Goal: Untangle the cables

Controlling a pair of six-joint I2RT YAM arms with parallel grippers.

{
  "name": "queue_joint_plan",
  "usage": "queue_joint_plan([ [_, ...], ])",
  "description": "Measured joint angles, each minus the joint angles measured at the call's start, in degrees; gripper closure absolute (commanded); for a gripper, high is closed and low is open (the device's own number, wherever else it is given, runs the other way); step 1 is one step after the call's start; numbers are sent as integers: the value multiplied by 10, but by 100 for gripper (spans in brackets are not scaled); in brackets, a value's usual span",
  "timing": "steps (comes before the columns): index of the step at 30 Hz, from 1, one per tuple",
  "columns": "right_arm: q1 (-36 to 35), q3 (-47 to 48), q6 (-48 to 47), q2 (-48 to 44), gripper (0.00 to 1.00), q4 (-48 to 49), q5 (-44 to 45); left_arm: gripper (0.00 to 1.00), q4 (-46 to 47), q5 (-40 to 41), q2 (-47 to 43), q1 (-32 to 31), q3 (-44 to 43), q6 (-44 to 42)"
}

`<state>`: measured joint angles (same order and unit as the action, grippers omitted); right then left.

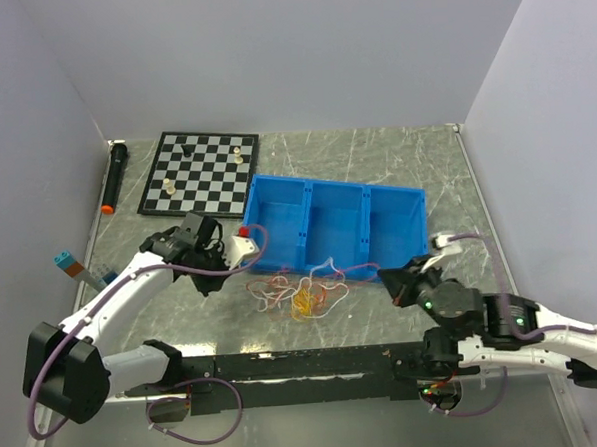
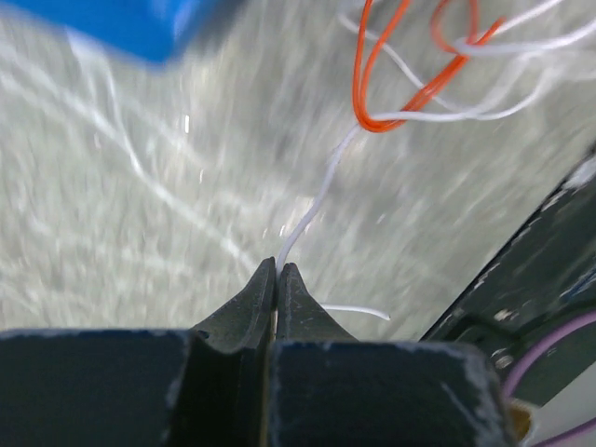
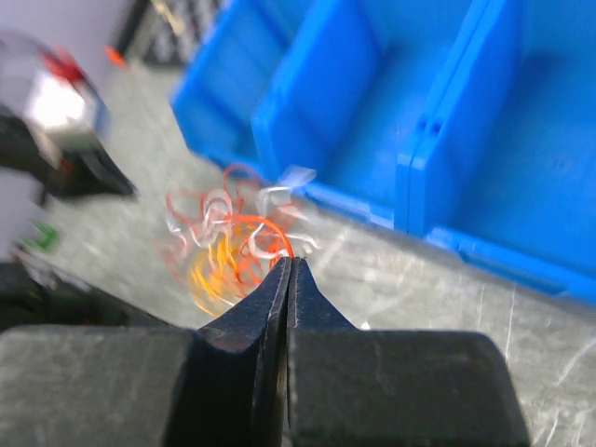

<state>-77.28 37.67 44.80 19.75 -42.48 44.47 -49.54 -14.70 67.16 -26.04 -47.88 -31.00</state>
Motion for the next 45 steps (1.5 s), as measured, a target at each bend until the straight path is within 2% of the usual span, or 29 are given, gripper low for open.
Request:
queue_joint_plan([
  [8, 0, 76, -33, -68, 100, -9, 42, 99, -11, 70, -3, 47, 50, -45],
  [20, 1, 143, -115, -109, 100, 8, 31, 99, 9, 138, 0, 104, 55, -80],
  [25, 5, 178, -142, -82, 100, 18, 21, 99, -16, 127, -1, 124, 29, -87],
  [29, 7, 151, -146, -26, 100, 38, -3, 99, -42, 70, -10, 125, -50, -84],
  [30, 7, 139, -143, -5, 91, 43, -10, 99, -43, 57, -14, 125, -66, -83],
  [32, 7, 104, -129, 53, 61, 60, -32, 99, -45, 33, -21, 125, -88, -82],
  [34, 7, 65, -121, 113, 46, 81, -60, 99, -51, 16, -22, 125, -97, -79],
  [38, 7, 2, -127, 207, 35, 123, -134, 99, -64, -1, -16, 125, -94, -73],
  [45, 9, -9, -156, 343, 33, 217, -251, 99, -64, -22, -17, 125, -86, -63],
])
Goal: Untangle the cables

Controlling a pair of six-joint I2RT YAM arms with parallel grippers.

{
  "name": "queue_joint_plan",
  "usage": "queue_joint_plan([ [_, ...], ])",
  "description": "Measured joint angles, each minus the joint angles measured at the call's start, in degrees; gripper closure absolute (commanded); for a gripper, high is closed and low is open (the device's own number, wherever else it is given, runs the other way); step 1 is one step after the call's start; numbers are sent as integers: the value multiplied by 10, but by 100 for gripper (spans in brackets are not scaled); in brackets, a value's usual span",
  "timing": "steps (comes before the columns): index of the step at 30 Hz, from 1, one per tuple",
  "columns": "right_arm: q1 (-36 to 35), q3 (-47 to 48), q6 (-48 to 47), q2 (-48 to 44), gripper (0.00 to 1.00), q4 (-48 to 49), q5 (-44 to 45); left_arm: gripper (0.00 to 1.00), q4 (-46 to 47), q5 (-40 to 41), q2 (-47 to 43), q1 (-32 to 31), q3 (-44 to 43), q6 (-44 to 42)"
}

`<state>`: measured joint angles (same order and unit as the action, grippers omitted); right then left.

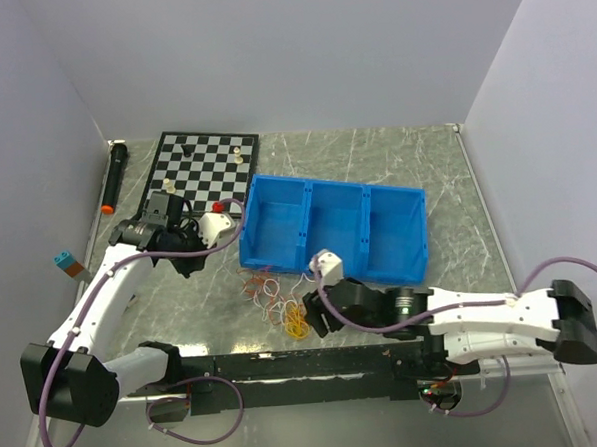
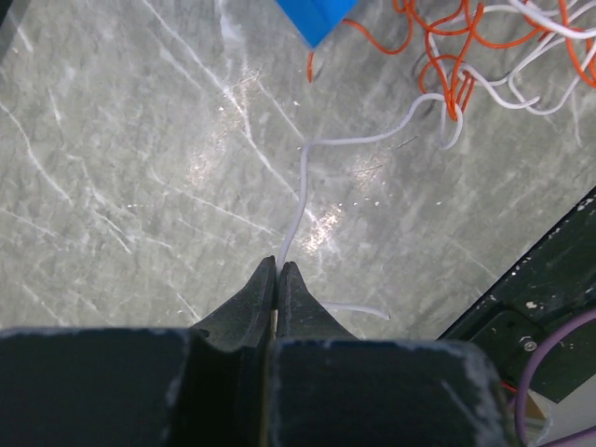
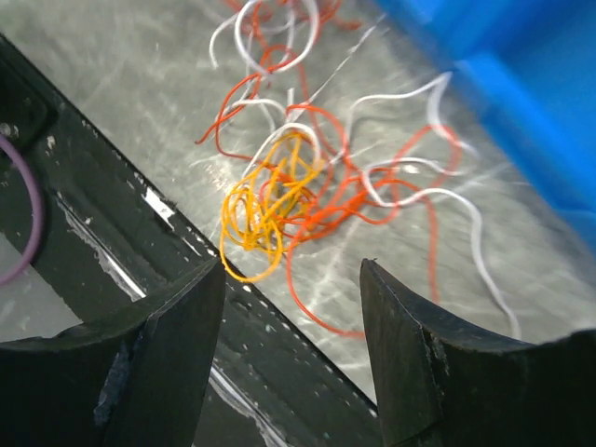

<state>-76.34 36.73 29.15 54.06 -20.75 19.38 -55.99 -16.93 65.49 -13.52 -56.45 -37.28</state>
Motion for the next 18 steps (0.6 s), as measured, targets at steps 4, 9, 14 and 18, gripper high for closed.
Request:
queue_joint_plan([
  [4, 22, 0, -10, 67, 33, 50, -43, 99, 0, -8, 0, 0, 0, 5],
  [9, 65, -4, -20, 100, 35, 111, -77, 99, 6, -12, 0, 0, 13, 7],
  [14, 94, -4, -26, 138, 36, 162, -108, 99, 7, -12, 0, 0, 23, 8],
  [18, 105, -5, -32, 174, 39, 187, -125, 99, 10, -12, 0, 0, 23, 9],
])
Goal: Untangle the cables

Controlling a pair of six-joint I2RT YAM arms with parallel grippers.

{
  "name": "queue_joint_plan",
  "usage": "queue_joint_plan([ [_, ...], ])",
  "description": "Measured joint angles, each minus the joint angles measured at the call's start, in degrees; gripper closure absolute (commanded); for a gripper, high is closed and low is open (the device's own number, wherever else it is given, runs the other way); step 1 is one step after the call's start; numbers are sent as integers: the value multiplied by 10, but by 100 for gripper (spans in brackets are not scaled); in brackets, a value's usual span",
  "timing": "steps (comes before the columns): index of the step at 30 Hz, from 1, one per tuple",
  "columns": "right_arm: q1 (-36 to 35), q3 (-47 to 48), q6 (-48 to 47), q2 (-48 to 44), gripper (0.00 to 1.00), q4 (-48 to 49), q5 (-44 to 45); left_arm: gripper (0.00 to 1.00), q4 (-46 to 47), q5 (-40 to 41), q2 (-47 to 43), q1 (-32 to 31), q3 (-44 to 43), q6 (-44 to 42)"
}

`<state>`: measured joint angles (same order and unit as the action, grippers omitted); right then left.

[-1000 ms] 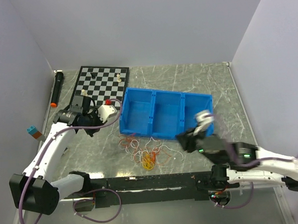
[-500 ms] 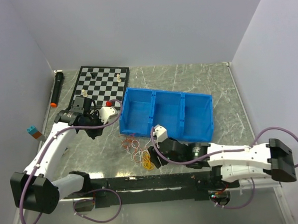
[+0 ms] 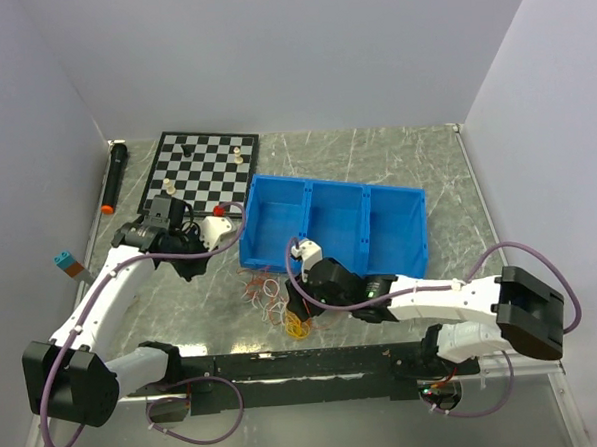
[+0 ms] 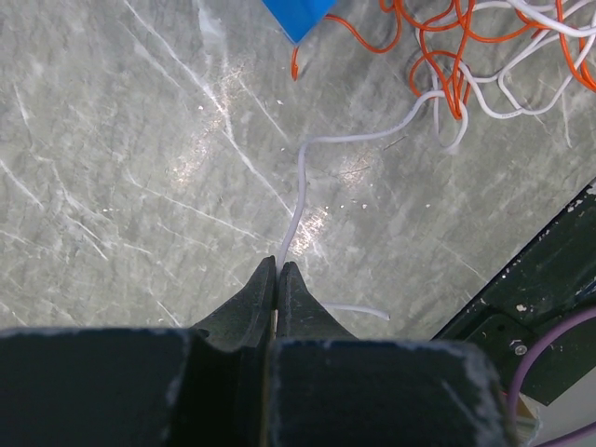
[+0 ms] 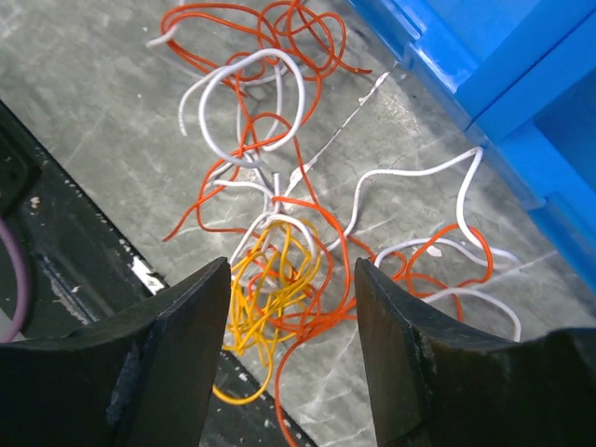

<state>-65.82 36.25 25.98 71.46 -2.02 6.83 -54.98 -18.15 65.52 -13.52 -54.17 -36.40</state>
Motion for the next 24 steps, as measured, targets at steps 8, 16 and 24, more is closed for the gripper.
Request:
queue_joint_plan([
  [8, 22, -3, -5, 30, 56, 38, -34, 99, 10, 0, 0, 0, 11, 0],
  [16, 40, -3, -6, 57, 66, 63, -71, 99, 14, 0, 0, 0, 14, 0],
  [24, 41, -4, -13, 59, 96, 71, -90, 99, 20, 0, 0, 0, 14, 0],
])
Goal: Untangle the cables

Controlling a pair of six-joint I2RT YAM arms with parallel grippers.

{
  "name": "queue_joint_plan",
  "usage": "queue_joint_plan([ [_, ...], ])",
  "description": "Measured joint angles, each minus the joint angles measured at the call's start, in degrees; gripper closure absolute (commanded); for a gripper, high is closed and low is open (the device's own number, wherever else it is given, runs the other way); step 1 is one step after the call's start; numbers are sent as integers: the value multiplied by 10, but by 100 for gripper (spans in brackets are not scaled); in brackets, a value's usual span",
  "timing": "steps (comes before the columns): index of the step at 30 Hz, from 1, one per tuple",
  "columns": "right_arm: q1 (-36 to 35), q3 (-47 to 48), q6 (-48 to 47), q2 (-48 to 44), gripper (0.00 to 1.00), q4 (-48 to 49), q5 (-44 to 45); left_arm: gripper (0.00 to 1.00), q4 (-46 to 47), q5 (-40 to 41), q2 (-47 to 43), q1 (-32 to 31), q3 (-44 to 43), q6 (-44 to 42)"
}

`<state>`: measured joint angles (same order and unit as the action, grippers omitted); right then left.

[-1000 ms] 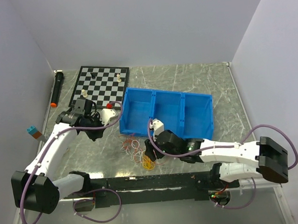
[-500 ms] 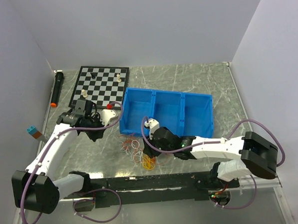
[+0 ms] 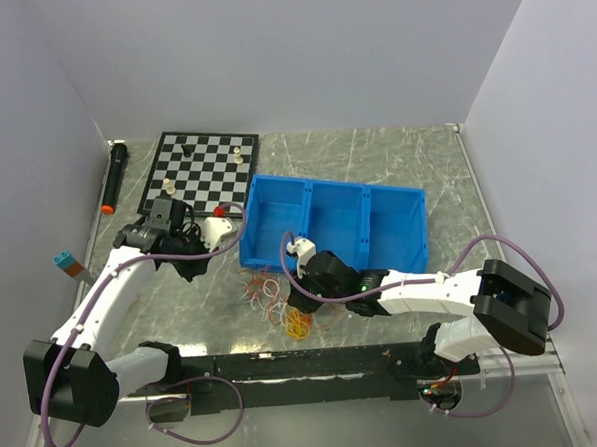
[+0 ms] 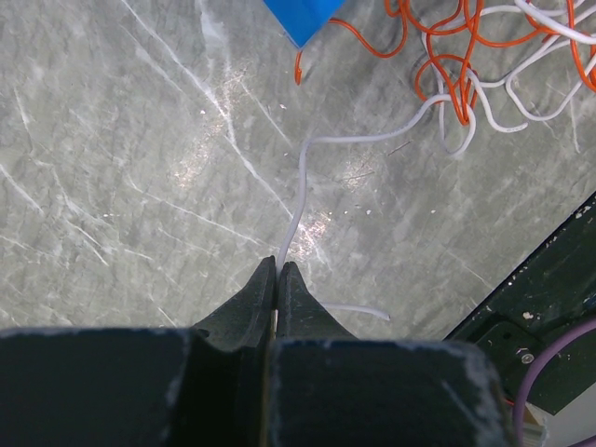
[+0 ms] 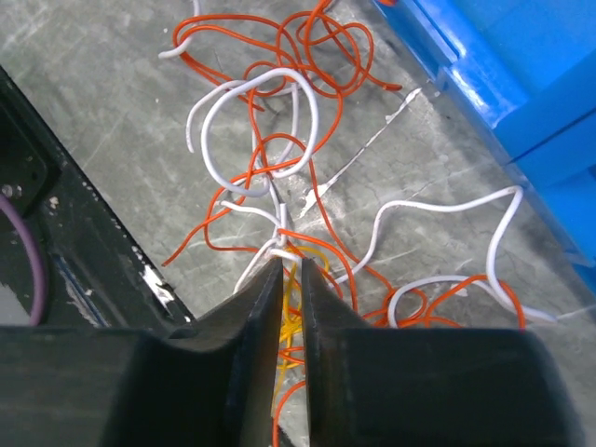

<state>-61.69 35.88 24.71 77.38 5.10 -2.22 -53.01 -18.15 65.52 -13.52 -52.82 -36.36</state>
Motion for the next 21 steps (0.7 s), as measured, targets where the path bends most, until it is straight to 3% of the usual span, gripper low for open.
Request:
queue_joint_plan([
  [1, 0, 0, -2, 0, 100, 0, -1, 99, 0, 0, 0, 0, 0, 0],
  [9, 3, -13, -1, -18, 100, -3, 7, 99, 0, 0, 0, 0, 0, 0],
  [14, 6, -25, -2, -85, 100, -15, 25, 99, 2, 0, 0, 0, 1, 0],
  [15, 7, -27, -2, -100, 93, -16, 28, 99, 2, 0, 0, 0, 1, 0],
  [18, 16, -28, -8, -118, 57, -16, 25, 99, 4, 0, 0, 0, 1, 0],
  [21, 41, -28, -21, -100, 45, -17, -9, 99, 7, 0, 4, 0, 1, 0],
])
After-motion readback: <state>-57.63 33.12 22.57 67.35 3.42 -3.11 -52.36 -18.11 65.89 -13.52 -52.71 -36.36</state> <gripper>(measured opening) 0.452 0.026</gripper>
